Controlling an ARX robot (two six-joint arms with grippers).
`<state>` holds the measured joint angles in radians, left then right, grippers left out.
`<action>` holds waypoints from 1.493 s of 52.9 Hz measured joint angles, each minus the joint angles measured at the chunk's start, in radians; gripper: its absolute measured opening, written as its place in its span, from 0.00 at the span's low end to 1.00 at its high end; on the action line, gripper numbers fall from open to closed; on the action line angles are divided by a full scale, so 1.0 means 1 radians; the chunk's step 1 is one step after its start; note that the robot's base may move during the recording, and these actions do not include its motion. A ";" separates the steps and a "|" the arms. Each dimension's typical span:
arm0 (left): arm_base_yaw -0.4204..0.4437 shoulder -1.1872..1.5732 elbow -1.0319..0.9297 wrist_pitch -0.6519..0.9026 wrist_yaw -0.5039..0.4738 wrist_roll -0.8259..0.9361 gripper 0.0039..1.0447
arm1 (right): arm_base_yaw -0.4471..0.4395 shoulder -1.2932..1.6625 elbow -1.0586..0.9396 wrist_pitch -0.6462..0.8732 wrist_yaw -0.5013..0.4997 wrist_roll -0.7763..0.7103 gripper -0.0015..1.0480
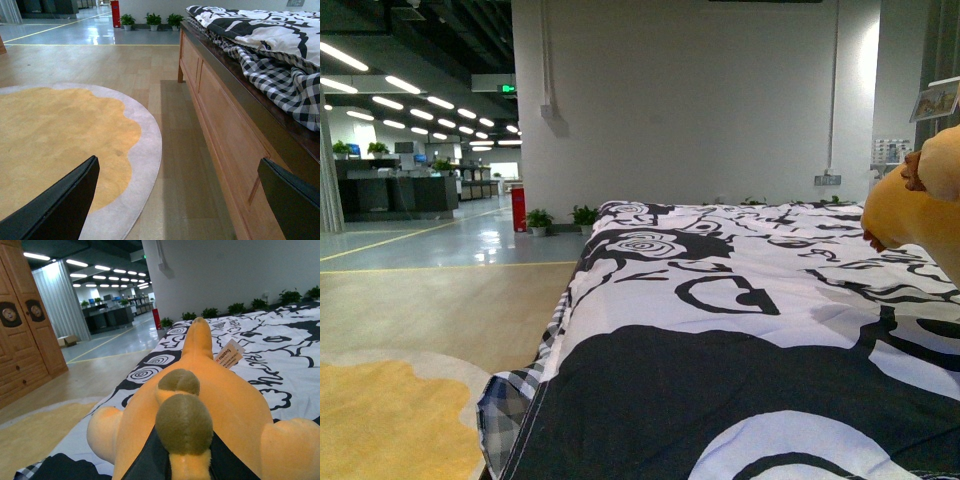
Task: Put away toys
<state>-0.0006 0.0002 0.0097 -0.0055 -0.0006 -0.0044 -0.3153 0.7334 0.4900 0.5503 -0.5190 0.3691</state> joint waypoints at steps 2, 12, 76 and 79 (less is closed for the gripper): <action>0.000 0.000 0.000 0.000 0.000 0.000 0.94 | 0.000 -0.001 0.000 -0.001 0.001 -0.003 0.06; 0.000 0.000 0.000 0.000 0.000 0.000 0.94 | 0.002 -0.003 0.000 -0.001 0.003 -0.007 0.06; 0.000 0.000 0.000 0.000 0.000 0.000 0.94 | 0.312 -0.479 -0.407 -0.351 0.512 -0.363 0.06; 0.000 0.000 0.000 0.000 0.000 0.000 0.94 | 0.312 -0.492 -0.413 -0.357 0.512 -0.363 0.06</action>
<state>-0.0006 0.0002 0.0097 -0.0055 -0.0006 -0.0044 -0.0036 0.2417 0.0772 0.1936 -0.0071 0.0063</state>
